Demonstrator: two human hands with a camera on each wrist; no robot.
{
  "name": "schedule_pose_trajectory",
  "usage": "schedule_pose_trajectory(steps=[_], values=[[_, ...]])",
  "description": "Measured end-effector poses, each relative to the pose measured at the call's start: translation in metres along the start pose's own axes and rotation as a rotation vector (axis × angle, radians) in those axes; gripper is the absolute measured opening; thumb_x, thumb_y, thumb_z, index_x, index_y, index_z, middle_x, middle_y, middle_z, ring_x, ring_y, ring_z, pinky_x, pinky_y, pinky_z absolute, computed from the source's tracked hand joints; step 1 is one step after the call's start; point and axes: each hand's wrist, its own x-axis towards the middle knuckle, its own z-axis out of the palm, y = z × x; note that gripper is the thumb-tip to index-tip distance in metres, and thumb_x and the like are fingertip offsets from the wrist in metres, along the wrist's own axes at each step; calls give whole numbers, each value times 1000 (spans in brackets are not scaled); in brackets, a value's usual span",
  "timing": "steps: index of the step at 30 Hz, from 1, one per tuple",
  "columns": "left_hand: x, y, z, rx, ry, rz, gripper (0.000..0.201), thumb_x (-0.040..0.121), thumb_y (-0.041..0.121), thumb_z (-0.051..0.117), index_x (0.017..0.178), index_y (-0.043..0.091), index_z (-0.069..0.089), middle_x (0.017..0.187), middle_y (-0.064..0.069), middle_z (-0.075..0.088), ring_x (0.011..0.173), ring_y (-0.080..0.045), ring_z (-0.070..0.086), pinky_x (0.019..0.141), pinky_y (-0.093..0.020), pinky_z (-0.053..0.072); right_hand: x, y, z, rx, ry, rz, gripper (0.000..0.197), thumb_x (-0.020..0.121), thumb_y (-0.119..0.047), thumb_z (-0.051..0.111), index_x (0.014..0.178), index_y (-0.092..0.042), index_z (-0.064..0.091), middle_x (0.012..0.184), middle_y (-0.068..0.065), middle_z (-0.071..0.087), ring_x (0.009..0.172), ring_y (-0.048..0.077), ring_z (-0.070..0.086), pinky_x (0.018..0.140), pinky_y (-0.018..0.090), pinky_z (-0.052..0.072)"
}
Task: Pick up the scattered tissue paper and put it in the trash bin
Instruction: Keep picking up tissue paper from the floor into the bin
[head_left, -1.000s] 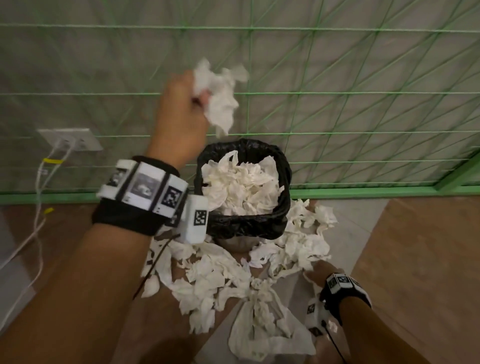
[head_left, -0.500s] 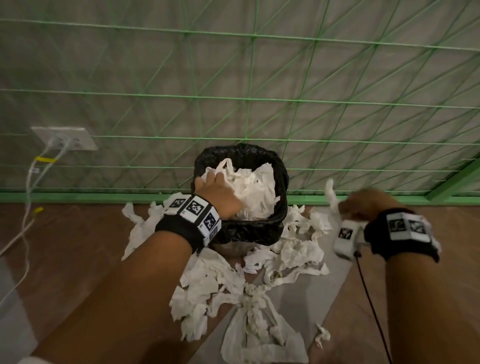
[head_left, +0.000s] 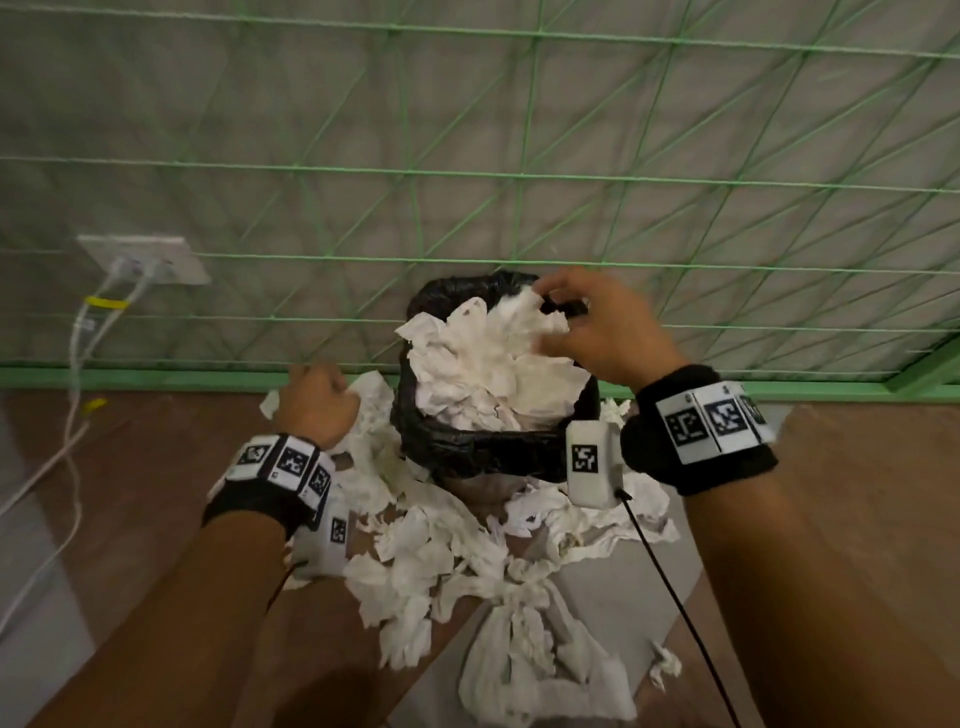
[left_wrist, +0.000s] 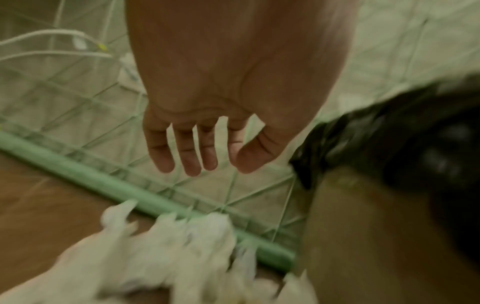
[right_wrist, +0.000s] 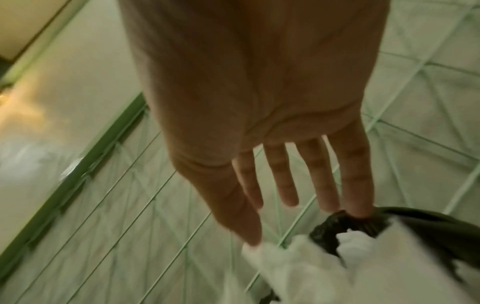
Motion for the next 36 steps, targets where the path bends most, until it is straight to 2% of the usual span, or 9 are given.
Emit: schedule_pose_trajectory(steps=[3,6,10,13,17,23,27,32,36], values=[[-2,-44,38,100,-150,-74,52,70,36,66,119,26,51,128,-20,45,106,-40,55,92,-43,48,8,35,-16,183,253,173,31,71,-20,67,101,-28,64,102,-1,63,84,22,63,75,36,53],[3,-82,76,128,-270,-96,78,56,62,63,128,43,40,130,-17,49,110,-36,57,96,-45,49,16,109,-30,71,433,436,27,64,-29,59,90,-29,64,95,8,71,87,35,67,79,48,56],[-15,-94,111,301,-384,5,68,72,56,64,134,38,45,149,-11,29,135,-37,34,112,-47,32,-16,201,18,-116,-48,851,48,76,-24,71,121,-18,57,126,17,60,113,36,58,100,47,47],[-38,-87,123,352,-372,23,56,83,53,52,135,33,48,150,-11,27,134,-38,31,113,-45,30,-54,237,76,-239,-264,948,80,64,-67,66,131,-38,36,143,16,41,119,37,54,101,44,43],[-41,-81,129,381,-215,42,41,97,33,39,134,15,47,139,-13,38,123,-36,40,104,-48,37,-70,232,94,-343,-170,835,41,83,-40,62,118,-20,52,129,18,44,106,38,56,94,39,47],[-35,-72,99,194,-190,95,37,89,18,34,91,-6,62,95,-28,59,88,-45,60,73,-52,53,-44,214,38,-348,-135,722,29,86,-27,61,106,-7,68,112,16,67,105,32,62,89,34,49],[-34,-70,79,-7,-64,-19,26,94,6,45,106,-12,60,109,-33,60,104,-45,58,95,-46,45,-26,187,-8,-227,-23,621,25,89,-20,55,101,-2,69,109,22,68,98,37,64,81,36,50],[-51,-54,52,-120,-7,22,24,89,-6,43,105,3,59,103,-8,60,99,-22,56,93,-36,43,-5,118,-59,-68,233,414,26,94,-29,47,95,-6,60,104,28,64,94,39,64,76,43,51],[-52,-57,43,-142,-75,5,28,80,-11,50,102,-1,66,100,-23,65,95,-38,62,81,-35,48,-4,38,-81,-133,432,156,24,97,-23,45,107,-5,56,102,18,61,94,30,57,81,39,43]])
